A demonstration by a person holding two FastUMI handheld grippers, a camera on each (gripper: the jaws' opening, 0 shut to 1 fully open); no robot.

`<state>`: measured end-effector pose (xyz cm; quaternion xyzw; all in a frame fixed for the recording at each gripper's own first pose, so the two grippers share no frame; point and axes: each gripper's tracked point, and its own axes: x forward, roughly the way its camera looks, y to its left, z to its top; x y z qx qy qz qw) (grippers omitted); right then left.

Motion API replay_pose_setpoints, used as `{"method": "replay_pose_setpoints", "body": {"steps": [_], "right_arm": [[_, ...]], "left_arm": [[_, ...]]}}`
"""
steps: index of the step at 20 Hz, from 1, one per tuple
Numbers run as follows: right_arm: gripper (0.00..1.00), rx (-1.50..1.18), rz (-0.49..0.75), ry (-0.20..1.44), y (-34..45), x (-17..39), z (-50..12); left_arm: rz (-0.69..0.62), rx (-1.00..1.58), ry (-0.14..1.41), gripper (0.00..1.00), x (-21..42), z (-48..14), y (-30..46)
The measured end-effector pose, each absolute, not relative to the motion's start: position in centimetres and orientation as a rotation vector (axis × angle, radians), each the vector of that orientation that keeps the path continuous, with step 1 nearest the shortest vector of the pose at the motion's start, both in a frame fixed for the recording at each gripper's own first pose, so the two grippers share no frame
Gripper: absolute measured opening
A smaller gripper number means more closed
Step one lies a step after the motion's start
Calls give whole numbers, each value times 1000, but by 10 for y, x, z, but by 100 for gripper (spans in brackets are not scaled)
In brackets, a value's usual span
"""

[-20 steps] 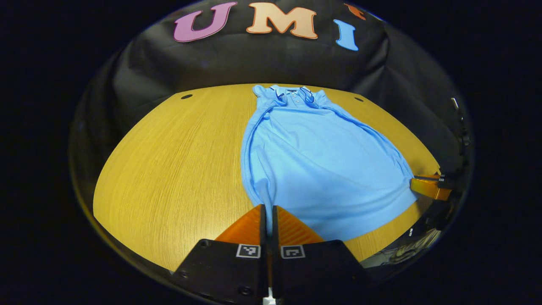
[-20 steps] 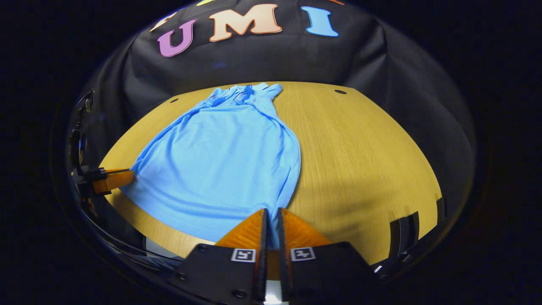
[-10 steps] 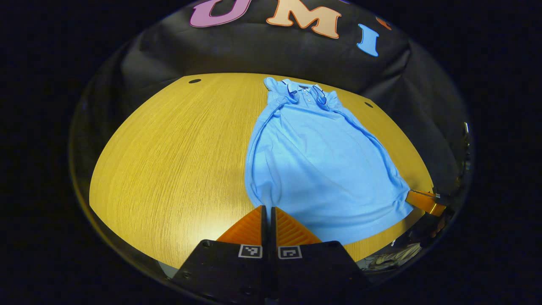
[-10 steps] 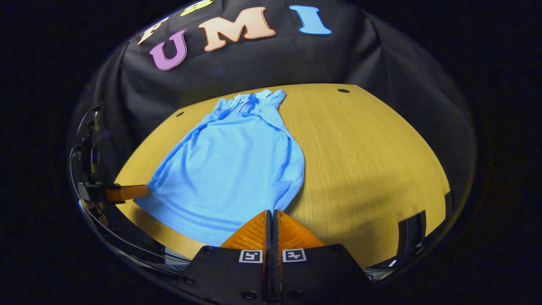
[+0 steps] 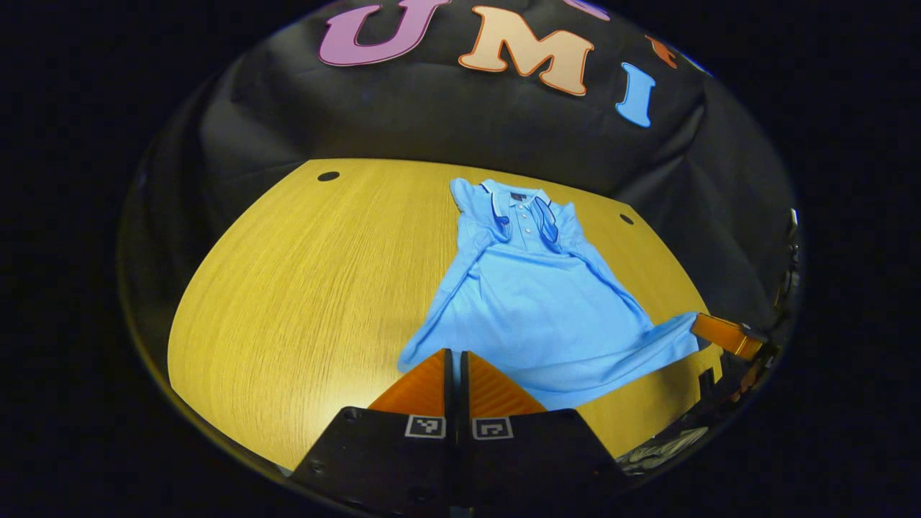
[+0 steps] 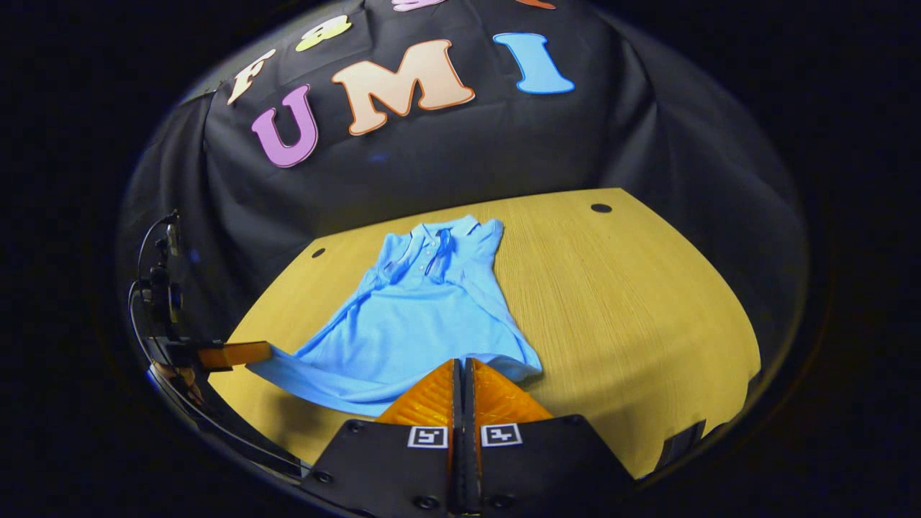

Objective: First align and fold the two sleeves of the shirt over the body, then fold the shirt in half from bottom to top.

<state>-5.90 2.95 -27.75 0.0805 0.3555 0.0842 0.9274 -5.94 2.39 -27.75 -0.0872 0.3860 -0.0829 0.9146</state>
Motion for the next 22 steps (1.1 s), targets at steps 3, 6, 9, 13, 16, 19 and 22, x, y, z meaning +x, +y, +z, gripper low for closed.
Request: {"method": "replay_pose_setpoints", "body": {"steps": [3, 6, 9, 13, 16, 19, 22], "right_arm": [[2, 173, 171, 694, 37, -25, -267], [2, 189, 153, 662, 38, 9, -261], [2, 207, 133, 647, 36, 39, -261], [2, 212, 114, 620, 35, 78, -260], [2, 214, 110, 608, 40, 100, -258], [2, 218, 113, 599, 43, 105, -252], [2, 205, 122, 598, 44, 103, -253]], "left_arm": [[-170, -176, 778, 0, -24, -269, 31], [-164, -181, 758, 0, 11, -259, 36], [-164, -166, 727, 0, 49, -249, 38], [-190, -154, 697, 0, 95, -241, 34], [-206, -140, 707, 0, 106, -242, 29], [-204, -223, 745, 0, 92, -250, 23], [-186, -243, 784, 23, 66, -270, 27]]}}
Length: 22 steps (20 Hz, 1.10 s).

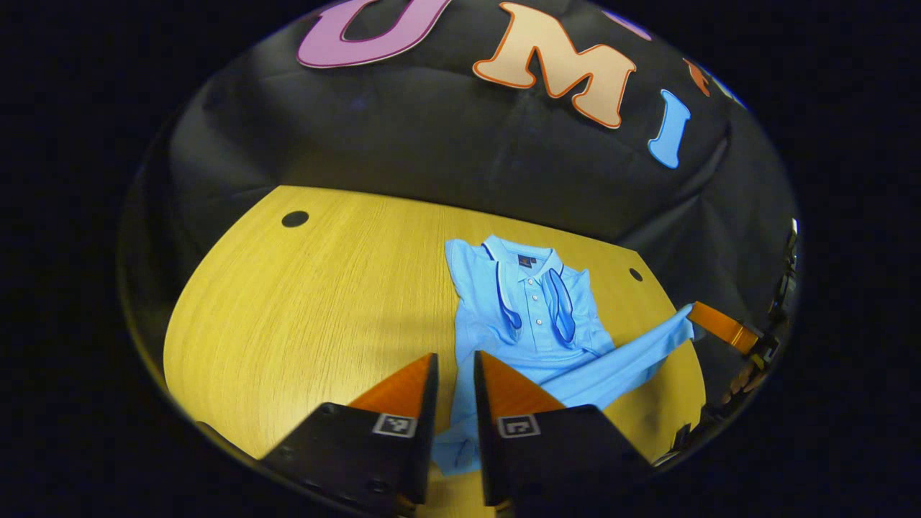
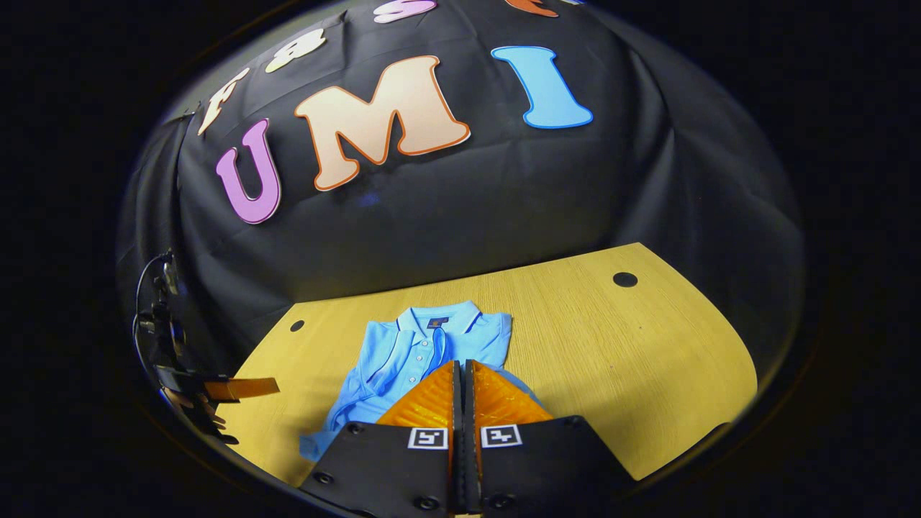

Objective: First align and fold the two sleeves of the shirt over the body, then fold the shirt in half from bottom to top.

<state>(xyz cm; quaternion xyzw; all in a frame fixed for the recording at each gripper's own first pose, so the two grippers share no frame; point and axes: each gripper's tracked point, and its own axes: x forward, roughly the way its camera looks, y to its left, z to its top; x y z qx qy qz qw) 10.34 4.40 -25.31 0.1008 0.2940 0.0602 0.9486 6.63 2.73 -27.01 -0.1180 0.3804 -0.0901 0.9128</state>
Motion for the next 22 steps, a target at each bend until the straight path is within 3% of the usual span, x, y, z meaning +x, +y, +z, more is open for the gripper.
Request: {"method": "replay_pose_setpoints", "body": {"steps": [1, 2, 3, 4, 5, 6, 12, 16, 17, 19, 22], "right_arm": [[2, 196, 124, 600, 42, 101, -253], [3, 193, 127, 598, 42, 99, -253], [3, 194, 129, 599, 42, 96, -253], [2, 195, 131, 601, 42, 93, -254], [2, 197, 133, 604, 42, 90, -254], [2, 197, 134, 608, 42, 87, -256], [2, 182, 139, 618, 40, 75, -257], [3, 180, 139, 617, 38, 73, -255], [2, 181, 139, 617, 38, 72, -255], [2, 180, 140, 616, 38, 71, -255], [2, 184, 142, 610, 41, 71, -255]], "left_arm": [[-184, -221, 790, 49, 58, -275, 28], [-187, -198, 804, 52, 48, -282, 26], [-190, -186, 825, 70, 36, -289, 24], [-190, -186, 846, 73, 26, -296, 20], [-190, -190, 863, 88, 17, -302, 16], [-193, -192, 879, 94, 12, -309, 12], [-198, -160, 962, 98, -7, -351, -1], [-163, -149, 982, 25, -5, -361, 6], [-159, -152, 983, 12, -5, -358, 8], [-147, -162, 978, 0, -3, -356, 9], [-167, -170, 932, 0, 4, -336, 7]]}}
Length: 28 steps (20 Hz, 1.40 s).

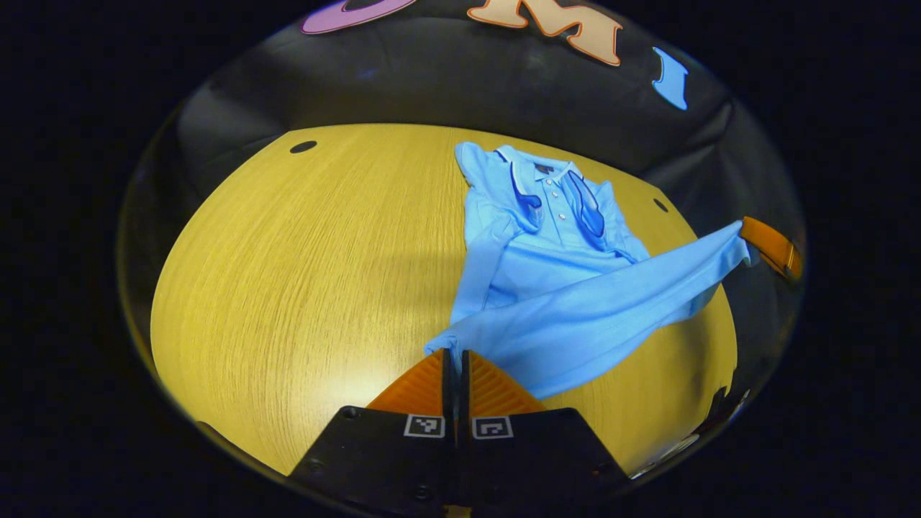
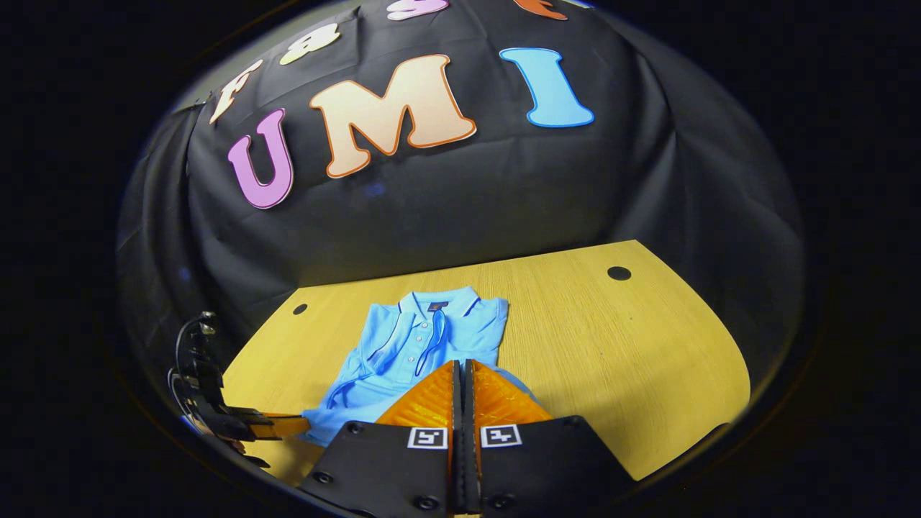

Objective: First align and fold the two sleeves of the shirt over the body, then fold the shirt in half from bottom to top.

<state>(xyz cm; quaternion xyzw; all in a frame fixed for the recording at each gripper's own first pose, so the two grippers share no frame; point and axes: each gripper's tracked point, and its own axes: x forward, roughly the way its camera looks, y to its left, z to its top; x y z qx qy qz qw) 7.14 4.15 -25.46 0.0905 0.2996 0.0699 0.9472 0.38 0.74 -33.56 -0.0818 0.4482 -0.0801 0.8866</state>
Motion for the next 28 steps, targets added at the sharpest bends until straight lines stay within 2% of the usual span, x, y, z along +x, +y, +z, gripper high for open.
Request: {"method": "replay_pose_setpoints", "body": {"steps": [4, 12, 18, 23, 28], "right_arm": [[3, 211, 142, 603, 46, 77, -253], [2, 233, 128, 576, 48, 104, -251], [3, 216, 92, 551, 39, 157, -258], [2, 201, 59, 550, 39, 210, -281], [2, 151, -1, 625, 40, 243, -337]], "left_arm": [[-201, -168, 860, 0, 27, -300, 8], [-187, -188, 768, 0, 97, -260, 22], [-211, -169, 724, 0, 159, -248, 17], [-234, -138, 714, 0, 220, -259, 10], [-253, -99, 751, 0, 263, -301, 7]]}}
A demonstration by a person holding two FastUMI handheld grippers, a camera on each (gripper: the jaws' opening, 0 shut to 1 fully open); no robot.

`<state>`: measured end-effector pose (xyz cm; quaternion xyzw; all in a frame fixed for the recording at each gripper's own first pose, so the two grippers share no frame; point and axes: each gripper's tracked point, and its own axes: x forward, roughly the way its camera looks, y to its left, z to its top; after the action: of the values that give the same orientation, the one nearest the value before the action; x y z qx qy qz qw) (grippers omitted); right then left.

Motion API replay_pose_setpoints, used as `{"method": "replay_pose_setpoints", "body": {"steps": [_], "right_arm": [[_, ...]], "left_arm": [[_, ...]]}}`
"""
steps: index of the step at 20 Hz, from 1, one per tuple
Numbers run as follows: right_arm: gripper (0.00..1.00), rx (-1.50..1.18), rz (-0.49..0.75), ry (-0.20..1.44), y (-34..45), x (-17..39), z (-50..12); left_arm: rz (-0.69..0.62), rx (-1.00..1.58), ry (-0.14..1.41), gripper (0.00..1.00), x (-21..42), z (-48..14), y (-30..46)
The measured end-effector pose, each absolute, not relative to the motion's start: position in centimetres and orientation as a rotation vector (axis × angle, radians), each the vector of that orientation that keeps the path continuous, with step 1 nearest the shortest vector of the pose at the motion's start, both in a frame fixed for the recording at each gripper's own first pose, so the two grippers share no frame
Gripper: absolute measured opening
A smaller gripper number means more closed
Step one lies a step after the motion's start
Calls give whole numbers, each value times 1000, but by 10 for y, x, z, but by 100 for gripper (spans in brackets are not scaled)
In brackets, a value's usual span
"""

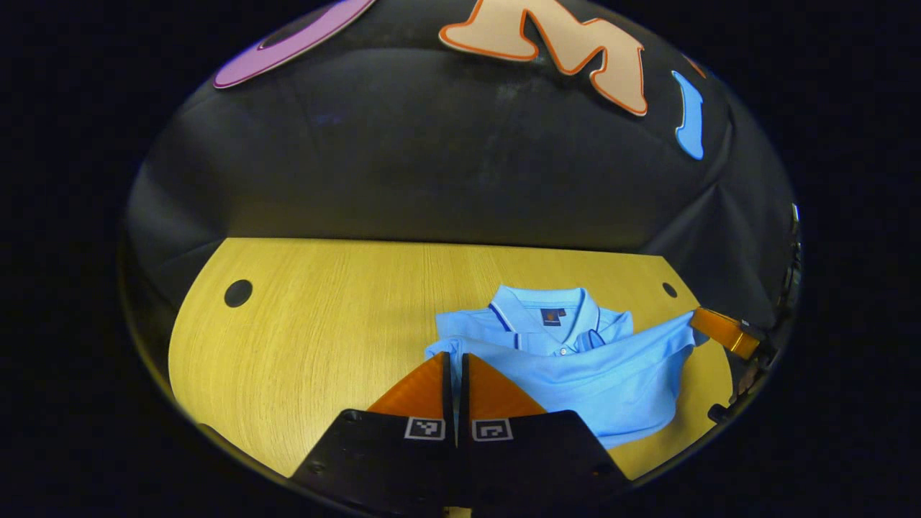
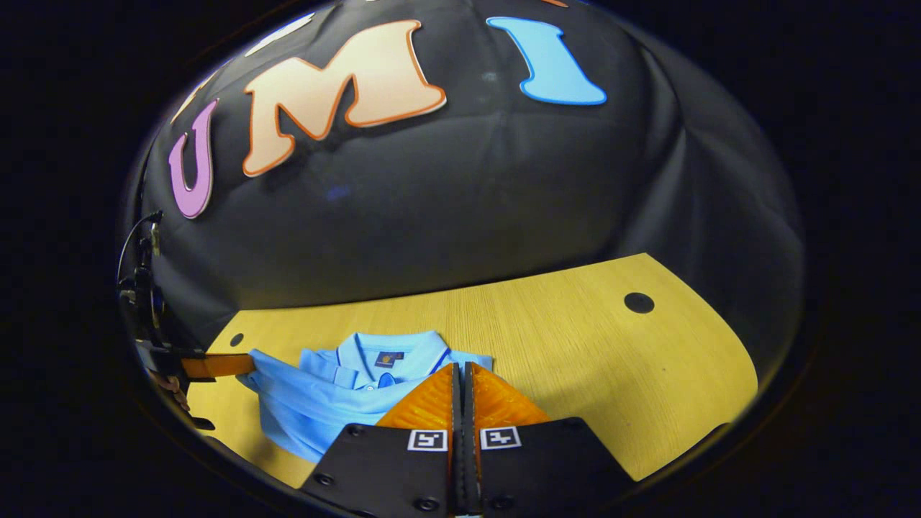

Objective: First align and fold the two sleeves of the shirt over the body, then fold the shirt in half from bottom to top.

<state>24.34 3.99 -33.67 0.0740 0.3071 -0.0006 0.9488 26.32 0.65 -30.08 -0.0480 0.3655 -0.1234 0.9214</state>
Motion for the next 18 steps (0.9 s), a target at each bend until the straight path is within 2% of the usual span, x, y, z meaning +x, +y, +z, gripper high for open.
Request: {"method": "replay_pose_setpoints", "body": {"steps": [3, 4, 7, 8, 12, 18], "right_arm": [[5, 142, -20, 643, 40, 248, -352], [22, 136, -17, 645, 40, 247, -355], [80, 85, -22, 574, 37, 243, -328], [99, 81, -18, 531, 39, 236, -309], [98, 30, 2, 366, 40, 189, -230], [98, -17, 85, 243, 48, 84, -163]], "left_arm": [[-259, -101, 755, 1, 273, -319, 3], [-240, -107, 743, 9, 274, -318, 7], [-242, -124, 650, 89, 267, -289, 7], [-228, -105, 595, 92, 261, -274, 9], [-221, -94, 468, 92, 204, -209, 3], [-207, -72, 324, 93, 110, -131, -4]]}}
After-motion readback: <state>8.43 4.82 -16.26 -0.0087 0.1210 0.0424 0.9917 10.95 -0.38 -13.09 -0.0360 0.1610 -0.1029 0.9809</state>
